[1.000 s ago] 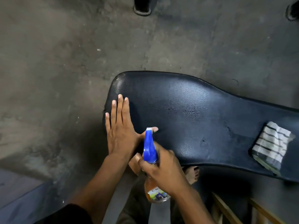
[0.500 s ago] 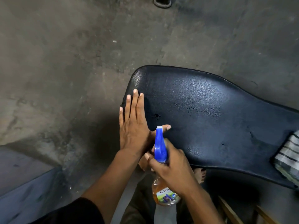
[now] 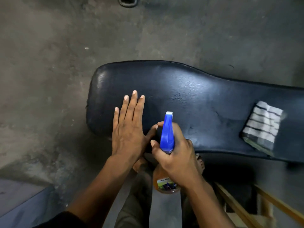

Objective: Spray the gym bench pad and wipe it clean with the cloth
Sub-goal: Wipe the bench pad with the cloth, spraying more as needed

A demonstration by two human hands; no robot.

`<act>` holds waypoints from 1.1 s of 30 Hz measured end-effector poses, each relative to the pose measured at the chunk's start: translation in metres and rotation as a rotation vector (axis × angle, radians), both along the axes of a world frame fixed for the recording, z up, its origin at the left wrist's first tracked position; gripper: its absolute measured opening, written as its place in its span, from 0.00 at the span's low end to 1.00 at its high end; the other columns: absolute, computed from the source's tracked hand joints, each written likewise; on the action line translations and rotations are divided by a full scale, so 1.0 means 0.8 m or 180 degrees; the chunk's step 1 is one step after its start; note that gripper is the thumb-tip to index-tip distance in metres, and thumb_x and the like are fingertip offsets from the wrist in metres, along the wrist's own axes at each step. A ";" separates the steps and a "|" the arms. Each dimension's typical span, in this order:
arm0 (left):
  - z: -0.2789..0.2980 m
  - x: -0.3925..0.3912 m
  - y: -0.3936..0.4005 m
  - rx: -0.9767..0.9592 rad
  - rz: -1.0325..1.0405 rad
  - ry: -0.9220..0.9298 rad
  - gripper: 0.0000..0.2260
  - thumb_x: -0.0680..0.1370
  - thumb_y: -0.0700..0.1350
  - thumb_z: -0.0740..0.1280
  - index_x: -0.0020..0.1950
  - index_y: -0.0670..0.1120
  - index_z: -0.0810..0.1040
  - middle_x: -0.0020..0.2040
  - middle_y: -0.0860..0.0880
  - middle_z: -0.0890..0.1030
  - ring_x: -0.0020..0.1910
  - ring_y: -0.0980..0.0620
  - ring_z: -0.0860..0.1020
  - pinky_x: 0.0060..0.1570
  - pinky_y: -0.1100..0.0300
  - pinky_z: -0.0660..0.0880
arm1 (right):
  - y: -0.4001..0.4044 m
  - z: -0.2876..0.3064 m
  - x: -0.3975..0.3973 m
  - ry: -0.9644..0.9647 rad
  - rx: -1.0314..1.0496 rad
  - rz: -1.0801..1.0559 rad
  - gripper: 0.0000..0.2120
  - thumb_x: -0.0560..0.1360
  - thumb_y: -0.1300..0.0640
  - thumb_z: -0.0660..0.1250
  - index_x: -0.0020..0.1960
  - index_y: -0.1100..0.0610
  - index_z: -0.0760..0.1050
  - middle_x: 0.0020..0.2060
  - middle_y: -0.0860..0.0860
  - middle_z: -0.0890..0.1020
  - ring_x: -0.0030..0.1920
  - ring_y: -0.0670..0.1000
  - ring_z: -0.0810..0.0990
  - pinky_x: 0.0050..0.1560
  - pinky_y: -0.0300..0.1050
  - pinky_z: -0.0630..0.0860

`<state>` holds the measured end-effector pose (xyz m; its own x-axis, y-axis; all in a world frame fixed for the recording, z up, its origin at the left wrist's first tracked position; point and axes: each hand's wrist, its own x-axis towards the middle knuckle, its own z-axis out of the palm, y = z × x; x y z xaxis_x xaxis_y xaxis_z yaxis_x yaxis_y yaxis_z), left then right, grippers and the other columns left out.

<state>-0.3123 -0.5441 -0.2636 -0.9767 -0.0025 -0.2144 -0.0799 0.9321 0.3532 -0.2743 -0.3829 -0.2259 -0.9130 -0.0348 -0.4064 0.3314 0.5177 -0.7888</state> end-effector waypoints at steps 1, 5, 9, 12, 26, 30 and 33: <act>0.002 0.000 0.015 0.0022 -0.0081 -0.0016 0.41 0.79 0.63 0.60 0.89 0.51 0.51 0.90 0.51 0.49 0.89 0.48 0.47 0.86 0.40 0.50 | 0.016 0.002 0.001 0.0074 0.0037 -0.0145 0.23 0.71 0.45 0.71 0.64 0.42 0.71 0.36 0.35 0.80 0.34 0.46 0.77 0.41 0.49 0.78; 0.010 -0.007 0.081 0.0177 -0.0273 -0.0022 0.40 0.82 0.55 0.67 0.89 0.51 0.51 0.90 0.51 0.50 0.89 0.49 0.47 0.87 0.41 0.50 | 0.074 0.010 0.004 0.0282 0.0232 -0.0544 0.33 0.71 0.39 0.70 0.74 0.40 0.67 0.34 0.37 0.77 0.35 0.52 0.79 0.41 0.53 0.80; 0.026 -0.021 0.150 0.0343 -0.0532 -0.0169 0.38 0.81 0.55 0.61 0.89 0.51 0.50 0.90 0.53 0.48 0.89 0.51 0.46 0.87 0.44 0.49 | 0.129 0.021 -0.002 0.0620 0.0236 -0.0753 0.36 0.72 0.38 0.70 0.78 0.44 0.66 0.40 0.33 0.79 0.39 0.49 0.80 0.43 0.40 0.75; 0.040 -0.030 0.194 0.0435 -0.0740 -0.0247 0.39 0.77 0.57 0.53 0.89 0.50 0.50 0.90 0.53 0.49 0.89 0.52 0.46 0.87 0.46 0.48 | 0.169 0.034 -0.002 0.0732 0.0197 -0.0898 0.37 0.71 0.39 0.70 0.78 0.47 0.67 0.40 0.28 0.77 0.37 0.48 0.77 0.42 0.43 0.73; 0.040 -0.052 0.392 0.0503 -0.1501 -0.0635 0.34 0.80 0.53 0.67 0.85 0.48 0.65 0.87 0.49 0.62 0.86 0.46 0.61 0.85 0.45 0.58 | 0.362 0.098 -0.004 0.1202 0.0364 -0.1878 0.41 0.73 0.45 0.75 0.82 0.53 0.65 0.37 0.44 0.84 0.41 0.49 0.82 0.44 0.26 0.71; 0.023 -0.066 0.432 0.0114 -0.1576 -0.0653 0.37 0.79 0.58 0.71 0.85 0.50 0.63 0.86 0.48 0.64 0.80 0.42 0.66 0.78 0.42 0.67 | 0.409 0.106 -0.016 0.1390 0.0526 -0.1934 0.42 0.76 0.43 0.76 0.83 0.56 0.64 0.38 0.53 0.85 0.39 0.51 0.83 0.48 0.30 0.73; 0.016 -0.075 0.449 -0.0210 -0.1571 -0.0630 0.38 0.77 0.60 0.74 0.83 0.51 0.65 0.77 0.48 0.72 0.70 0.39 0.68 0.71 0.44 0.71 | 0.435 0.106 -0.020 0.1530 0.0628 -0.2033 0.40 0.77 0.43 0.75 0.82 0.58 0.65 0.39 0.55 0.85 0.41 0.56 0.84 0.52 0.38 0.76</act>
